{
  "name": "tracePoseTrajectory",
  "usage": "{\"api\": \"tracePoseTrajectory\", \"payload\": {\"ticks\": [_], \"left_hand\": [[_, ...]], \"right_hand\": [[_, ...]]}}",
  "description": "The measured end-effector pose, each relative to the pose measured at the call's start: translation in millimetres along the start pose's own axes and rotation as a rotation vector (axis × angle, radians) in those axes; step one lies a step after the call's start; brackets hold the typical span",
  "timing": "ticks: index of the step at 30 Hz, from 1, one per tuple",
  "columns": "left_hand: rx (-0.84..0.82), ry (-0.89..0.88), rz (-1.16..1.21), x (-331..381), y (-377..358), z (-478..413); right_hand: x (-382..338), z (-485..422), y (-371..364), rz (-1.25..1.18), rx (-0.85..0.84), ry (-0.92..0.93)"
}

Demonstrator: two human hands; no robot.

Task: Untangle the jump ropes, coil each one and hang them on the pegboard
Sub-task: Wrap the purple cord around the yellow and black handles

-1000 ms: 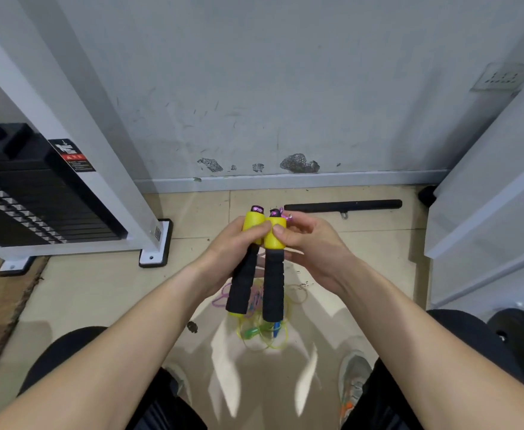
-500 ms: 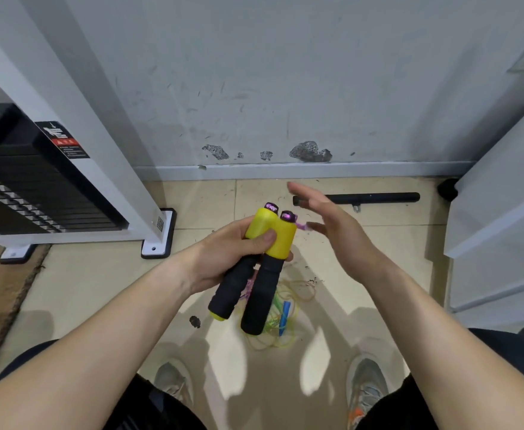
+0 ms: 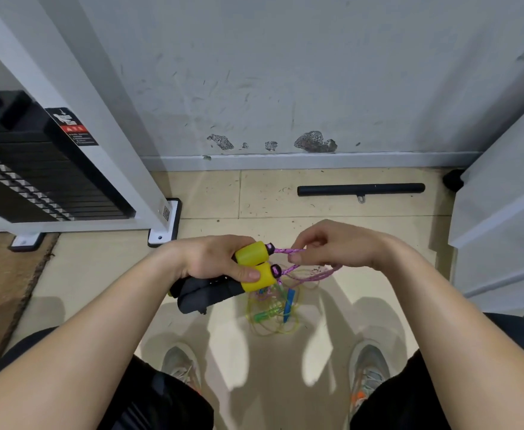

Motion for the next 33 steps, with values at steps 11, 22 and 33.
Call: {"api": "tracePoseTrajectory", "payload": {"ticks": [11, 22, 33], "left_hand": [[0.039, -0.030, -0.061, 20, -6, -1], [0.234, -0.207, 0.104, 41, -17, -18], [0.032, -0.236, 0.142, 27, -34, -22]], "right_hand": [[-24, 4, 4, -0.139, 0.124, 0.183], [-20, -3, 8, -0.171, 0.231, 0.140], [-2, 7, 26, 0.269, 0.248, 0.024]]}}
Point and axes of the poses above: each hand's wrist, its own z-axis away from the middle knuckle, its own y-axis out of the back of the hand, x = y × z, the point moved 6 cm from there along -z, towards the middle knuckle, and after that the axes turned 2 degrees about -z, right-handed, at the moved point
